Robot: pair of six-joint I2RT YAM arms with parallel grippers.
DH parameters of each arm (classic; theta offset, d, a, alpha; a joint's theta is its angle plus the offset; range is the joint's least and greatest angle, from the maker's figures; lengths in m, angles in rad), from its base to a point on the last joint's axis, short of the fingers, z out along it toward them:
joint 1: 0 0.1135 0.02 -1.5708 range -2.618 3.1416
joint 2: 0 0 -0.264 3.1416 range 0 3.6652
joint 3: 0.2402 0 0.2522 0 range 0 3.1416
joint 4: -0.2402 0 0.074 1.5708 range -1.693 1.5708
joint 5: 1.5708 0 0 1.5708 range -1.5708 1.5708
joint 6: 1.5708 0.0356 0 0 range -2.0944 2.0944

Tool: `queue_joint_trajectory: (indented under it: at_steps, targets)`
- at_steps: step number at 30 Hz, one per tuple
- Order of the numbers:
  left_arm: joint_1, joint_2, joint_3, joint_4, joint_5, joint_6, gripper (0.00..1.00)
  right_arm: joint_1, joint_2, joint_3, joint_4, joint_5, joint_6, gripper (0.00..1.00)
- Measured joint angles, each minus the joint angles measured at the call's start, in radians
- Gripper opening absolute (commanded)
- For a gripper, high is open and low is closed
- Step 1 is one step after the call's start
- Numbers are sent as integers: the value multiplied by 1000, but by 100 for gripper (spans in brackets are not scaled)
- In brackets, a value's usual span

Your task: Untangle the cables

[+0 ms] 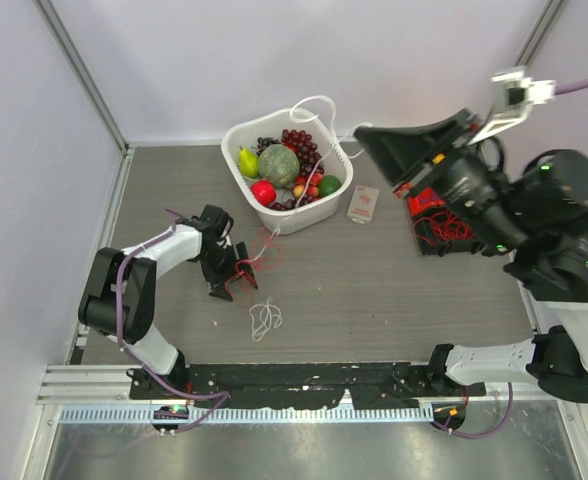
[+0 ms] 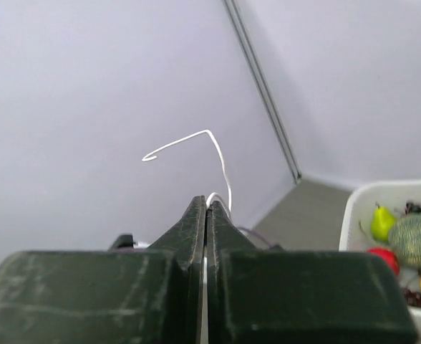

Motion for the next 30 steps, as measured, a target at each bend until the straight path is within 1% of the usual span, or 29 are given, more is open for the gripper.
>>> queue_joint_trajectory:
  at_steps: [2, 5, 9, 11, 15, 18, 22, 27, 29, 30]
  targets:
    - [0, -23, -6, -2, -21, 5, 76, 0, 6, 71, 2, 9, -20, 1]
    - [1, -57, -8, -10, -55, 18, 76, 0, 0, 117, 23, 8, -39, 1]
    - [14, -108, -8, -34, -95, 42, 77, 0, -23, 104, 62, 3, -62, 1]
    - [21, -138, -8, -44, -104, 51, 74, 0, -35, 79, 75, 18, -75, 1]
    - [25, -233, -8, -60, -113, 56, 69, 0, -90, -50, 78, 84, -80, 1]
    - [25, -303, -1, -76, -121, 55, 68, -1, -108, -158, 39, 138, -71, 1]
    - [25, -369, 36, -107, -128, 53, 74, -1, -80, -299, -85, 264, 7, 1]
    - [25, -419, 73, -116, -108, 49, 81, -6, -39, -512, -233, 367, 90, 1]
    - [25, -441, 73, -116, -82, 40, 83, -25, -30, -543, -283, 386, 101, 1]
    - [25, -452, 72, -115, -66, 31, 84, -54, -25, -543, -301, 389, 101, 1]
